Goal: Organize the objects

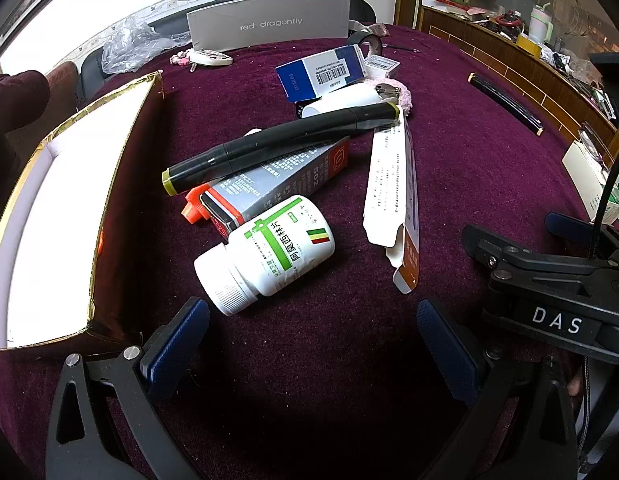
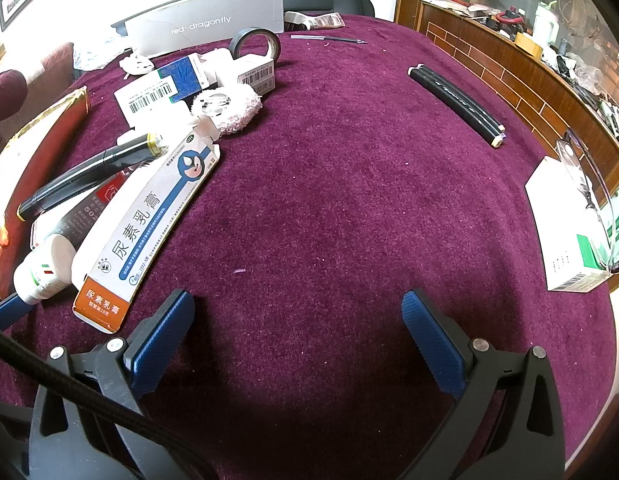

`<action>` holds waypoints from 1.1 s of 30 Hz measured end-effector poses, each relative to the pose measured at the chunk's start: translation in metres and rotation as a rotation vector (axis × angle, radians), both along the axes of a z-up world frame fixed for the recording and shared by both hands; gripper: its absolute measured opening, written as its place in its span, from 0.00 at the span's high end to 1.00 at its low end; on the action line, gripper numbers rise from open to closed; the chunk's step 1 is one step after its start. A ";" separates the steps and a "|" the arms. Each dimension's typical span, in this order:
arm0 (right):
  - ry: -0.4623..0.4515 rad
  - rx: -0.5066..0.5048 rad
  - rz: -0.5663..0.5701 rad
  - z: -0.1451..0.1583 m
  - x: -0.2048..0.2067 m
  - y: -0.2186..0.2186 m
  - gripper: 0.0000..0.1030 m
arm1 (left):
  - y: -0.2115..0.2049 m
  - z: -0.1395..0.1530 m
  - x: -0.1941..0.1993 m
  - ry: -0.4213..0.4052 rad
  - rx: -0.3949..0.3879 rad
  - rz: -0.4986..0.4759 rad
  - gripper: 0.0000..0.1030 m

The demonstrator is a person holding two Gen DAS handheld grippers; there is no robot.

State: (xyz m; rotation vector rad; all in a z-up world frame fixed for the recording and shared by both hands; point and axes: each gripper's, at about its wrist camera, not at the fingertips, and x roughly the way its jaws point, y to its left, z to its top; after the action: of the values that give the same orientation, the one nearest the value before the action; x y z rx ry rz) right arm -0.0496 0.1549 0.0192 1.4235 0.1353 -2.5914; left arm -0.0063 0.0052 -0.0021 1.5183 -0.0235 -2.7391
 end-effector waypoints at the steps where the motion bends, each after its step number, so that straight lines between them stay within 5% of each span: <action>1: 0.000 0.000 0.000 0.000 0.000 0.000 0.00 | -0.001 0.000 0.000 0.000 0.000 0.000 0.01; 12: 0.002 -0.008 0.019 0.001 0.000 0.003 0.00 | 0.000 0.000 0.000 -0.003 0.003 0.001 0.01; 15: 0.028 -0.073 0.012 0.008 0.003 0.019 0.01 | -0.006 0.002 0.004 -0.025 0.018 -0.056 0.02; 19: 0.155 -0.217 -0.092 0.022 0.017 0.055 0.01 | -0.039 0.012 0.021 -0.014 0.157 0.011 0.02; 22: 0.188 -0.329 -0.130 0.023 0.020 0.072 0.01 | -0.049 0.020 0.026 0.026 0.191 0.042 0.02; 27: 0.204 -0.307 -0.103 0.028 0.016 0.063 0.01 | -0.037 0.029 0.024 0.050 0.048 -0.066 0.17; 29: 0.202 -0.314 -0.097 0.029 0.018 0.063 0.01 | -0.036 0.034 0.021 0.070 0.011 -0.106 0.35; 33: 0.203 -0.319 -0.098 0.030 0.016 0.065 0.01 | -0.044 0.031 -0.002 0.014 0.065 -0.150 0.45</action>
State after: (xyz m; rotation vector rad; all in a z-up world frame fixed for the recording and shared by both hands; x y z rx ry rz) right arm -0.0332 0.2200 0.0492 1.0812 -0.3151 -2.6782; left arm -0.0085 -0.0391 0.0290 1.5742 -0.0507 -2.8933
